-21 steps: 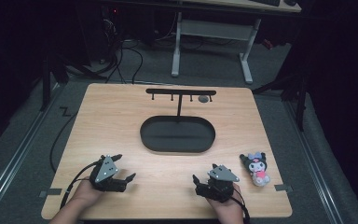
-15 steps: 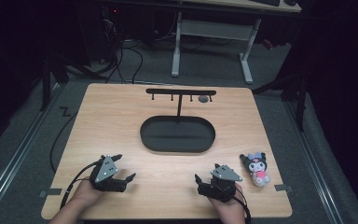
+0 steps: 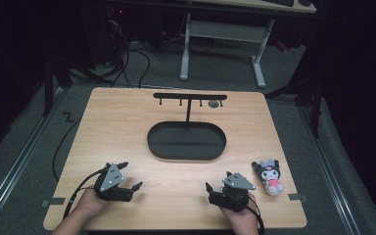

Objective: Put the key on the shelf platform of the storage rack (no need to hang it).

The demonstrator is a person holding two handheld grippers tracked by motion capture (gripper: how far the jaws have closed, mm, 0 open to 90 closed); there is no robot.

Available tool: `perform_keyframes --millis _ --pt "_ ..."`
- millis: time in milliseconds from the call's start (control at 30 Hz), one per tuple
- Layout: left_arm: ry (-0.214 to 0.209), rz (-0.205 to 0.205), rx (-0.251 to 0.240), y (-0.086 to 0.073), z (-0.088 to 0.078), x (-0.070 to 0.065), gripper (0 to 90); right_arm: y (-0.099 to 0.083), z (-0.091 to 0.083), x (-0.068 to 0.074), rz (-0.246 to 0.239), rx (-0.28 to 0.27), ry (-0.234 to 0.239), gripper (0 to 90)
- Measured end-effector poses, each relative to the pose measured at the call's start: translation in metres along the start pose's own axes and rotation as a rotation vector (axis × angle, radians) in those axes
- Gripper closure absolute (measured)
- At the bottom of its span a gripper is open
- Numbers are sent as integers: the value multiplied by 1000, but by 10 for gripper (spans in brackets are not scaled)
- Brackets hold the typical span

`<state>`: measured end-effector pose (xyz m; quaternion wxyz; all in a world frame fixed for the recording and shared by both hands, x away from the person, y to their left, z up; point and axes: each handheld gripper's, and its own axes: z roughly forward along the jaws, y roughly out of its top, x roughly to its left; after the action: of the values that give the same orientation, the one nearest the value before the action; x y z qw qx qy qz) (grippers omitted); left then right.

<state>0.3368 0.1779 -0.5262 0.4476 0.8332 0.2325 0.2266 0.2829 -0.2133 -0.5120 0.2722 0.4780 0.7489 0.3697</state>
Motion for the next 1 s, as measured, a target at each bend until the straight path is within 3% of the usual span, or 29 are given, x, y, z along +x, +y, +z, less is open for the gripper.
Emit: perform_keyframes --millis 467,667,1000 --pt "-1 -2 2 0 0 0 154 0 1 -4 0 -2 16 156" --pt "1 -4 1 0 0 0 154 -2 3 -9 49 62 21 160" --pt "0 -5 2 0 0 1 154 -2 1 -15 80 114 29 200"
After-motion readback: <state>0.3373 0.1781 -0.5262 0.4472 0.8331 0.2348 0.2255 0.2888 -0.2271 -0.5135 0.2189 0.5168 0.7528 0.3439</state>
